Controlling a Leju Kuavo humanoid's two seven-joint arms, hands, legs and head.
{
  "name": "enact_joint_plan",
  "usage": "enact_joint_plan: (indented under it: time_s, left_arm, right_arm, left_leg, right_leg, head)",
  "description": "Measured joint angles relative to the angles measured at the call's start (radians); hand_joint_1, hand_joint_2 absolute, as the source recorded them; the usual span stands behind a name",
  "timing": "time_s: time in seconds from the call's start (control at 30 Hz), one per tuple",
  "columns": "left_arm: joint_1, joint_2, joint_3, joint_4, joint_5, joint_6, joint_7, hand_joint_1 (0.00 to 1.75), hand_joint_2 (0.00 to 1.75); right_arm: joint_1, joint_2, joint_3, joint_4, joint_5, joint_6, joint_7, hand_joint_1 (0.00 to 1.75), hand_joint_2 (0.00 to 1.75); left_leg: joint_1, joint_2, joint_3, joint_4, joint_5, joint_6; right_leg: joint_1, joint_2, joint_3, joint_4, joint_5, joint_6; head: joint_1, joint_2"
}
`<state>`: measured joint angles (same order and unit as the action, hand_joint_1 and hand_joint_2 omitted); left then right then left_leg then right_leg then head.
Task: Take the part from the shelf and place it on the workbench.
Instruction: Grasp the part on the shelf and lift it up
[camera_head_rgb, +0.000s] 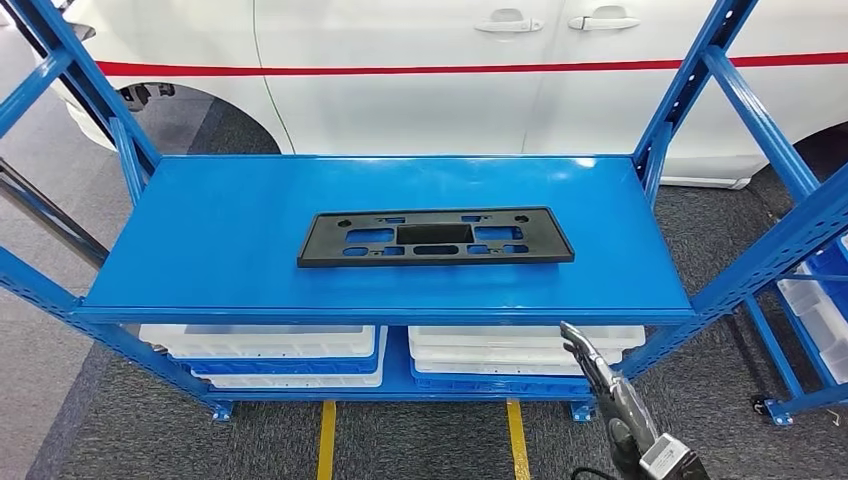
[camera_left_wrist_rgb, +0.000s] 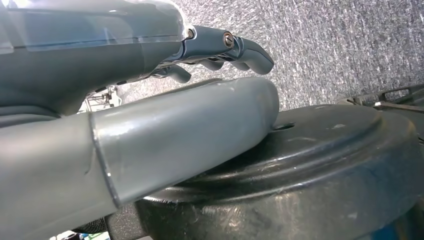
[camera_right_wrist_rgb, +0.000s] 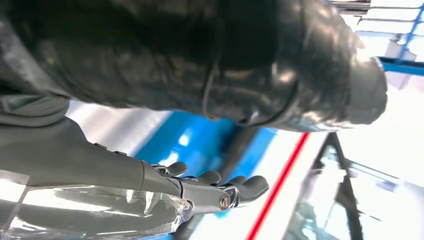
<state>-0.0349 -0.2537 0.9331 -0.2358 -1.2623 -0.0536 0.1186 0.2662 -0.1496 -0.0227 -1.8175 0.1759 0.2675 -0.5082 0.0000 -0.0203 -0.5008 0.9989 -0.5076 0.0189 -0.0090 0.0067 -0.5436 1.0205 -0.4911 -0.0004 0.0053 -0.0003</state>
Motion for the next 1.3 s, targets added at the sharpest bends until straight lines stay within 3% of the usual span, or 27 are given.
enact_joint_plan:
  time_s: [0.17,0.23,0.53,0.77,0.9,1.3]
  left_arm:
    - [0.000,0.002,-0.003,0.000,-0.013,-0.002,-0.007,0.00,0.00]
    - [0.000,0.004,-0.007,0.000,-0.027,-0.005,-0.011,0.00,0.00]
    - [-0.002,0.017,-0.038,0.000,-0.084,-0.026,-0.018,0.00,0.00]
    - [-0.001,0.021,-0.063,0.000,-0.111,-0.035,-0.019,0.00,0.00]
    - [-0.001,0.022,-0.072,0.000,-0.114,-0.035,-0.020,0.00,0.00]
    - [0.000,0.022,-0.081,0.000,-0.121,-0.039,-0.037,0.00,0.00]
  right_arm:
    - [-0.045,-0.016,0.029,-0.018,-0.002,-0.017,0.003,0.00,0.00]
    - [-0.103,-0.027,0.047,-0.017,0.004,-0.031,0.041,0.00,0.00]
    - [-0.561,-0.047,0.213,0.176,0.107,-0.117,0.310,0.00,0.00]
    - [-0.798,-0.008,0.338,0.355,0.179,-0.173,0.409,0.00,0.00]
    - [-0.851,0.005,0.371,0.404,0.183,-0.180,0.417,0.00,1.75]
    - [-0.903,0.038,0.416,0.473,0.194,-0.137,0.449,0.00,1.75]
  left_leg:
    - [0.000,0.001,-0.002,0.000,0.000,0.000]
    - [0.000,0.003,-0.002,0.000,0.000,0.000]
    - [0.000,0.006,-0.002,0.000,0.003,0.002]
    - [0.000,0.004,0.001,0.000,0.004,0.001]
    - [0.000,0.002,0.000,0.000,0.004,0.001]
    - [0.000,0.002,-0.001,0.001,0.004,0.001]
  right_leg:
    - [0.000,0.001,0.000,0.001,0.000,0.000]
    - [0.000,0.004,-0.001,0.001,0.000,0.000]
    - [-0.001,0.006,-0.001,0.001,0.005,0.003]
    - [-0.001,0.005,-0.003,0.002,0.005,0.003]
    - [-0.002,0.003,-0.003,0.002,0.005,0.003]
    - [-0.003,0.002,-0.003,0.001,0.005,0.004]
  head:
    - [0.000,0.000]
    - [0.000,0.000]
    - [0.000,0.000]
    - [0.000,0.000]
    - [0.000,0.000]
    - [0.000,0.000]
